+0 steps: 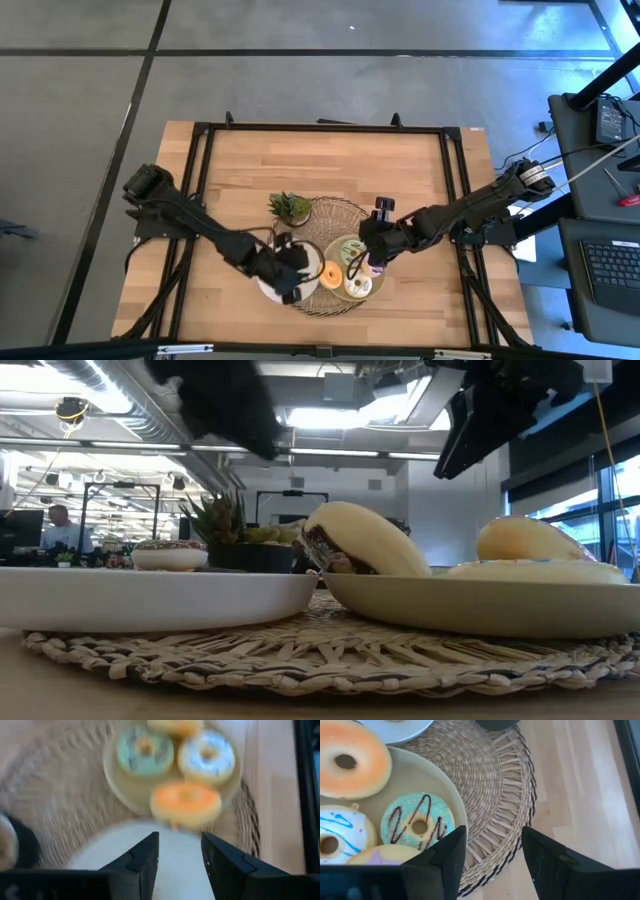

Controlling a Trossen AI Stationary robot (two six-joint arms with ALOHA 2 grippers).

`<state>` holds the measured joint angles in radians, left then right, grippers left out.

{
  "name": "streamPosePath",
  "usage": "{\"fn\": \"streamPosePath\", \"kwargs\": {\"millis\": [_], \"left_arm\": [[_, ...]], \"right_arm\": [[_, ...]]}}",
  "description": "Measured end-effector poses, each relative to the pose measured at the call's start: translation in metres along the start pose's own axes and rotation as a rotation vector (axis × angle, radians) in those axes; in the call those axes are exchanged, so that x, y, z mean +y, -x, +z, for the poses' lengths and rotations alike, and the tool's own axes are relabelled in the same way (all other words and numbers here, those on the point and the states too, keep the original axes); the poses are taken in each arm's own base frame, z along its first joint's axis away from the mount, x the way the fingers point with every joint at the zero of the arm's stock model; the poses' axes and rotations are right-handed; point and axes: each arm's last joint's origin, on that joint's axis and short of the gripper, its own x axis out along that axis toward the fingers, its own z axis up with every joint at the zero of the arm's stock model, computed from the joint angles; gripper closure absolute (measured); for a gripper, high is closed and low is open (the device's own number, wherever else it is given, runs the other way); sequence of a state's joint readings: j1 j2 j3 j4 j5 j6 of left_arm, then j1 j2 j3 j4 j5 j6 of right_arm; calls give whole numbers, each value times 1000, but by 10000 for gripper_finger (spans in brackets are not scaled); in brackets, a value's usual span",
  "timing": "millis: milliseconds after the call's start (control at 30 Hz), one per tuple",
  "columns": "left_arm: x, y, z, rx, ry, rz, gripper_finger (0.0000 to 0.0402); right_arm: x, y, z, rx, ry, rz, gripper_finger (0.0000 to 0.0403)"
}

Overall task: Pick & Place donuts
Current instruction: Put the big black donut on the brown plate

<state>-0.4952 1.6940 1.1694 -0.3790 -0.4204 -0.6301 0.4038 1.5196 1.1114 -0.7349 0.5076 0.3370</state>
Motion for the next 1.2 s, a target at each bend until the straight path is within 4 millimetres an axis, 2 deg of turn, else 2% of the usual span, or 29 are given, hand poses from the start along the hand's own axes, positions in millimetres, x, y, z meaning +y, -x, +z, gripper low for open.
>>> {"fn": "streamPosePath", "kwargs": {"millis": [67, 167, 333, 533, 733, 867, 1033, 1200], "left_arm": [[-6, -5, -12, 63, 23, 1, 258], [-10, -27, -26, 123, 33, 8, 258], [-13, -55, -34, 116, 41, -7, 258], [-11, -65, -30, 53, 52, 22, 258], [-9, -65, -15, -65, 36, 18, 258], [-2, -76, -8, -102, 27, 18, 258], [5, -89, 1, -123, 16, -44, 258], [8, -91, 7, -157, -2, -61, 258]], "right_arm": [[0, 0, 0, -4, -2, 1, 210], [0, 0, 1, -11, -6, 4, 210], [1, 0, 3, -28, -15, 10, 210], [1, 0, 3, -28, -16, 11, 210], [1, 0, 3, -27, -16, 12, 210], [1, 0, 3, -26, -17, 13, 210], [1, 0, 3, -21, -17, 24, 210], [2, 0, 2, -10, -14, 44, 210]]}}
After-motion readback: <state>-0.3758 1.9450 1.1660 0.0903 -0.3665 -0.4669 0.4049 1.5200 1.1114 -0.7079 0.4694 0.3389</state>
